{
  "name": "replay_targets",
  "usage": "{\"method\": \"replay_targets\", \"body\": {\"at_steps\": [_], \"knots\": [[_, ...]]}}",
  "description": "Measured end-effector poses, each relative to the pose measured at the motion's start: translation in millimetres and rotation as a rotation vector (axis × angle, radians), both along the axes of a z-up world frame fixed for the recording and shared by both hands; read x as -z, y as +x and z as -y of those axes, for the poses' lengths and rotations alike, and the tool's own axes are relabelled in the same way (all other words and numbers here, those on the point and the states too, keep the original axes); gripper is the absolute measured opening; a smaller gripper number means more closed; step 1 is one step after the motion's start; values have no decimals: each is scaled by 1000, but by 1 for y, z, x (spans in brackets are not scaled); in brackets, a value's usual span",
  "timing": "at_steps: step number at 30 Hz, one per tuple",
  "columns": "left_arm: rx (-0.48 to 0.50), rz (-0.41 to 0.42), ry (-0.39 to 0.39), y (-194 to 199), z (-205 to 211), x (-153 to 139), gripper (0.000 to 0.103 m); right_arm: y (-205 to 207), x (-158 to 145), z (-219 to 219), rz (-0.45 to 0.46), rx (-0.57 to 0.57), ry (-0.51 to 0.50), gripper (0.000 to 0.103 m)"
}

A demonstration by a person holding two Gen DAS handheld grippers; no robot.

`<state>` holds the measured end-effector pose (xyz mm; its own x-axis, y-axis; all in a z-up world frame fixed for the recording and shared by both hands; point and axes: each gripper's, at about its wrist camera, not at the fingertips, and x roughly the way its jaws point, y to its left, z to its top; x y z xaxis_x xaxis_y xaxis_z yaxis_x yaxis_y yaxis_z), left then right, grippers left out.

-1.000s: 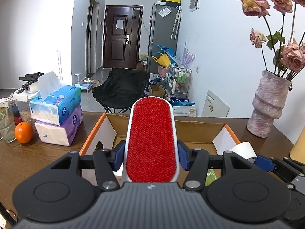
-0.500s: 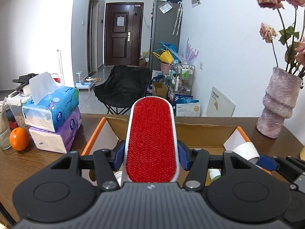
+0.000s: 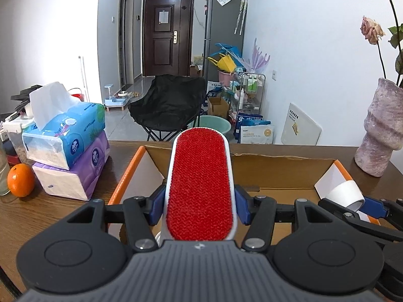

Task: Organize rigid objects
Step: 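Open both tools to drop the brush and tape roll into the box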

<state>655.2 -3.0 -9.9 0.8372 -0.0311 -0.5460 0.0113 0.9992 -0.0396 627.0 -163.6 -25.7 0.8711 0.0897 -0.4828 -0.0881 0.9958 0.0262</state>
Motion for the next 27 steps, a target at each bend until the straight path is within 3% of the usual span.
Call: {"method": "replay_targets", "body": {"at_steps": [6,7,8,9,10,11,15,27], "knots": [[24,-1,-7,-3,2,-2,60,1,-1,1,-16,8,-2,44],[23,3,-9,-4,1,-4,75,1,-2,2,-18,16,1,49],[14,9,-8,-6,1,-6,97,1,-3,3,-22,24,2,56],[-5,20,-5,-9,1,-9,103,1,-5,3,-23,35,2,77],[-24,40,0,-14,0,-15,103,0,-5,4,-20,45,-1,94],[-19,58,-8,-18,-2,-19,103,-1,-6,4,-14,54,-8,97],[-23,46,-13,-22,-7,-24,103,-2,-6,3,-26,50,-16,102],[-23,19,5,-27,-10,-22,103,-6,-7,2,-29,33,-32,103]]}}
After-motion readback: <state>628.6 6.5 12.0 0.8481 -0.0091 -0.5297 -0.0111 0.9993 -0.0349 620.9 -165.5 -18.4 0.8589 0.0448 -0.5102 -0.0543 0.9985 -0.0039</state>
